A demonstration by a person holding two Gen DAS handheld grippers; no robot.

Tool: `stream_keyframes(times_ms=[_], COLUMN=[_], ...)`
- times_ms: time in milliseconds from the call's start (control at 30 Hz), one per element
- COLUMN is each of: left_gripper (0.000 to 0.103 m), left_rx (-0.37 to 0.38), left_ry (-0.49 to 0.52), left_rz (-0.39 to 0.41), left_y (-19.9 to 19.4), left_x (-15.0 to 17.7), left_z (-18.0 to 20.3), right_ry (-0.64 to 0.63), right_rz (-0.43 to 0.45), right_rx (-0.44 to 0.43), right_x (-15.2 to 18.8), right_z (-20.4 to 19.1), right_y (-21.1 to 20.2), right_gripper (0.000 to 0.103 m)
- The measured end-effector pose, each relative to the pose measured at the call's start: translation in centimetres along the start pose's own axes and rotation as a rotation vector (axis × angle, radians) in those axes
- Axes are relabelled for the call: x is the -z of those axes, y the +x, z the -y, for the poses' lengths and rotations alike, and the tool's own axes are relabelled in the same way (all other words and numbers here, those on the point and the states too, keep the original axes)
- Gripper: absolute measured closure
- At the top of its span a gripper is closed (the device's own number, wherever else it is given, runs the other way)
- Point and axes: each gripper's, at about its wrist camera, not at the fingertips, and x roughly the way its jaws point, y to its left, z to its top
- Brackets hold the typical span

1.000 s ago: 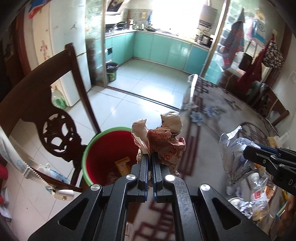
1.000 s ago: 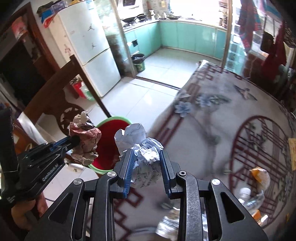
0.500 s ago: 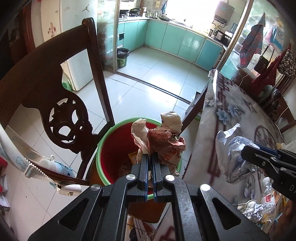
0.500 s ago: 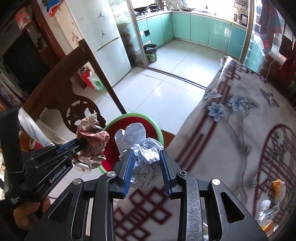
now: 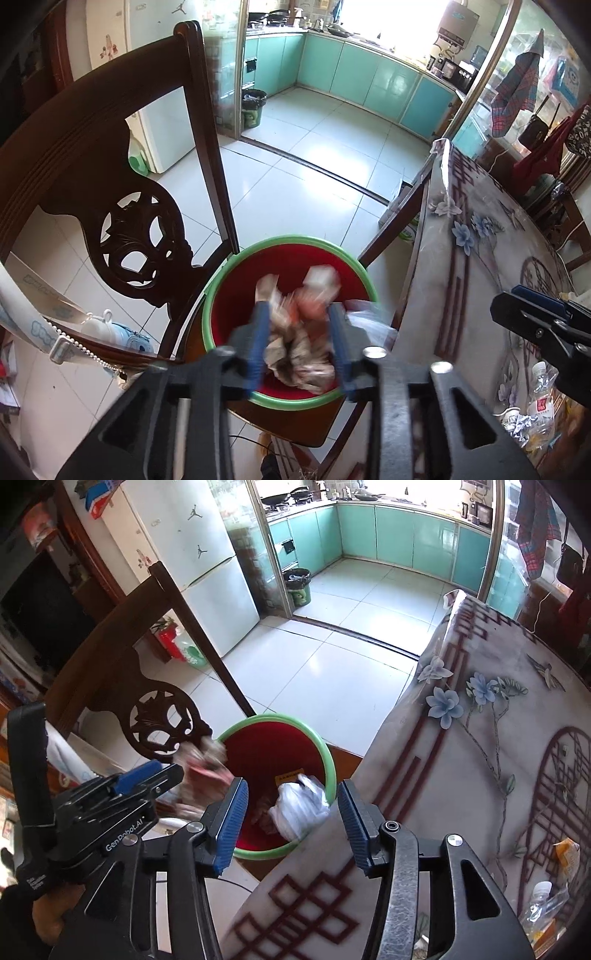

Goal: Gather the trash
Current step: 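Carry both crumpled papers over the red bucket and open both tools, then grasp the white LIFE paper cup with the left tool while the right tool grasps a foil ball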

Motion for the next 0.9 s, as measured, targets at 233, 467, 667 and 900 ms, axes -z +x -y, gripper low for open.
stream_keyframes(times_ms=[233,467,667,900], left_gripper=[0.062,0.062,0.062,0.062], left_rx=[0.003,0.004,0.013,0.042], left_ry=[0.007,0.013,0.036,0.089], left_rz=[0.026,0.049,0.066,0.075], left_y=[-0.9,-2.2,-3.5,-4.6], left_x=[0.2,0.9,1.7,3.2], left_z=[0.5,1.7,3.8,8.2], right_ry=[0.002,0.000,0.011,0.048], right_rz=[0.010,0.038,0.061,0.078], right_rx=[0.020,0.064,0.078,0.087], right_x=[0.4,1.2,2.3,4.5], right_z=[0.6,1.2,2.5,5.2], right_y=[-1.2,-3.1,-5.0,-7.5], right_gripper=[0.054,0.047,0.046,0.040])
